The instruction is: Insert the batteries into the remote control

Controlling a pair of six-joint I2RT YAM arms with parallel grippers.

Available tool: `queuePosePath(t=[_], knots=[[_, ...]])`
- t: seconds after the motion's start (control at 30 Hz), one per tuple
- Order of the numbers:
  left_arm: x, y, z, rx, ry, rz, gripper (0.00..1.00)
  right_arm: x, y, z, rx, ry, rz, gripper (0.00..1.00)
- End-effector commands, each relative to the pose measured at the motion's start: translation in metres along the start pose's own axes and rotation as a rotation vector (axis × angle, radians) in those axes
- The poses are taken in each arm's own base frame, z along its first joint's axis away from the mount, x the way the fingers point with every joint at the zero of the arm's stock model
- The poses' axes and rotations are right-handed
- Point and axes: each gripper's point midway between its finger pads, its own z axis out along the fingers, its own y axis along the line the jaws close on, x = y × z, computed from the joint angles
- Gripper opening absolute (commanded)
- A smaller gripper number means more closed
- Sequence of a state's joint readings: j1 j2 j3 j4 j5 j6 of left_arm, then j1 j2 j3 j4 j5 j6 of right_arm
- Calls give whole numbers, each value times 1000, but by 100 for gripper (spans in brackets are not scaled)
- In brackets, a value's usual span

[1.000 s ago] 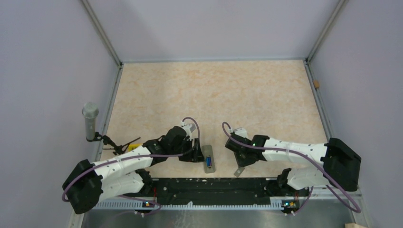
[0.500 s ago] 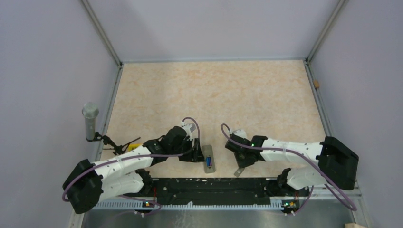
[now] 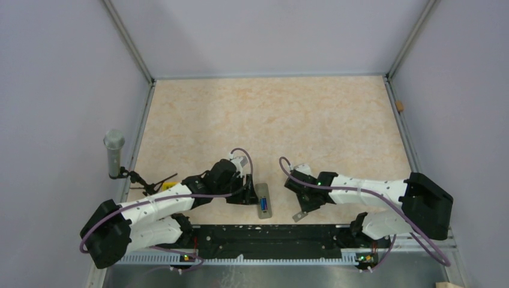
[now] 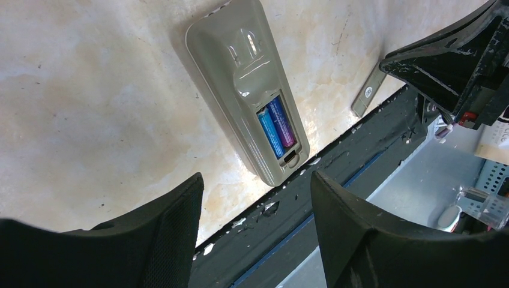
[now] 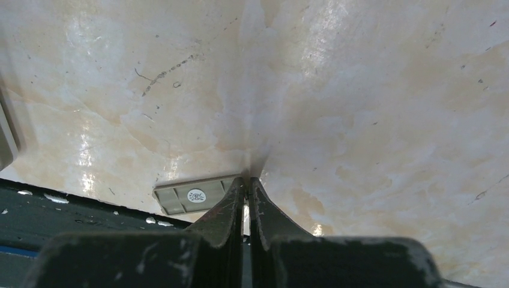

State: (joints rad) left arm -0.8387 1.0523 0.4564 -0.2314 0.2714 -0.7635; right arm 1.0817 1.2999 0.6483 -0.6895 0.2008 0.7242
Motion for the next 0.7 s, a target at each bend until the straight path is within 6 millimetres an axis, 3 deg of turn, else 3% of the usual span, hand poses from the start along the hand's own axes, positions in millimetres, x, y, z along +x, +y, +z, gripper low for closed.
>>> queuePosePath(t=[0.0,0.33,0.67], knots=[[-19,-17,-1,40,-54,8,67,1,-5,0,13,1,5,0],[-23,-38,-12,116,-47,26,68,-23,8,-23,-55,-96,42,0],[-24,-71,-19,259,-4,27,68,-73,44,-62,-188,-228,79,0]])
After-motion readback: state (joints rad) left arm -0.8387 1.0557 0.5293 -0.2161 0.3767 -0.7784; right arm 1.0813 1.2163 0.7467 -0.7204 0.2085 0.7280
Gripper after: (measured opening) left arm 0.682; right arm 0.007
